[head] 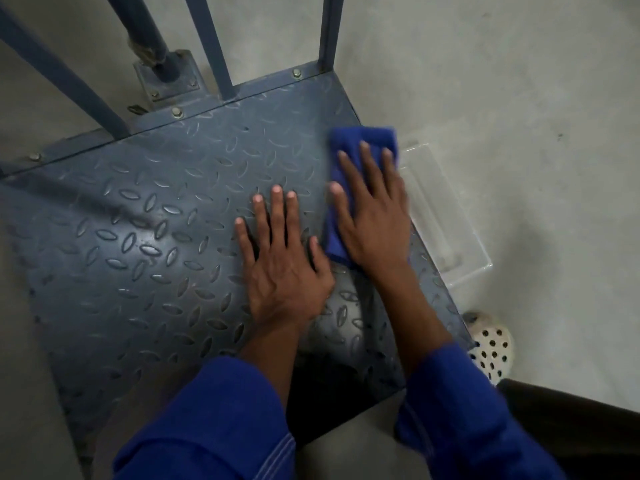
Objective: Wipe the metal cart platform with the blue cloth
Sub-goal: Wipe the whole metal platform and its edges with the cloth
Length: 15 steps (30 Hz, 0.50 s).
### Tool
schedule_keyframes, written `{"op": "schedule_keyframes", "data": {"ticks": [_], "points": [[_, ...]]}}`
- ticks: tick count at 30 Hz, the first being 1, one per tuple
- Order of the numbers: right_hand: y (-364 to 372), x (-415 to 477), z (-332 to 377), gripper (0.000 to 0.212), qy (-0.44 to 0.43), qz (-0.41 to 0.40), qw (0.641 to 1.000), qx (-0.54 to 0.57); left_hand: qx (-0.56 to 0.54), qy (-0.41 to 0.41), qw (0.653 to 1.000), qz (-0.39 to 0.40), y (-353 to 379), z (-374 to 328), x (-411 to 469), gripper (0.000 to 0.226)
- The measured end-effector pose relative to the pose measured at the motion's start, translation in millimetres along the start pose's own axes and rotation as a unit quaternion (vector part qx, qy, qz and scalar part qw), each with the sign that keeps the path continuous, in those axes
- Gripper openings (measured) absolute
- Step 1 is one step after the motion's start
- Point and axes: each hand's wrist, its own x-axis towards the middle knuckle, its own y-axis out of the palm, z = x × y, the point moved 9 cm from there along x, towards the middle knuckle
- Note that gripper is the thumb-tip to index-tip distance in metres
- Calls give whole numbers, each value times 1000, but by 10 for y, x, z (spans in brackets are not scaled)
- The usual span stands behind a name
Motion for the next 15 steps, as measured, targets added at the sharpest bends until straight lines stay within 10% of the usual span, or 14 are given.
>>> {"op": "schedule_keyframes", "data": {"ticks": [6,15], "points": [[-397,-1044,-401,57,159,40,985,-52,-15,-3,1000,-3,-12,6,-2,75],[215,525,37,60,99,70,993,-11,-20,1,999,-27,-14,25,-20,74]]}}
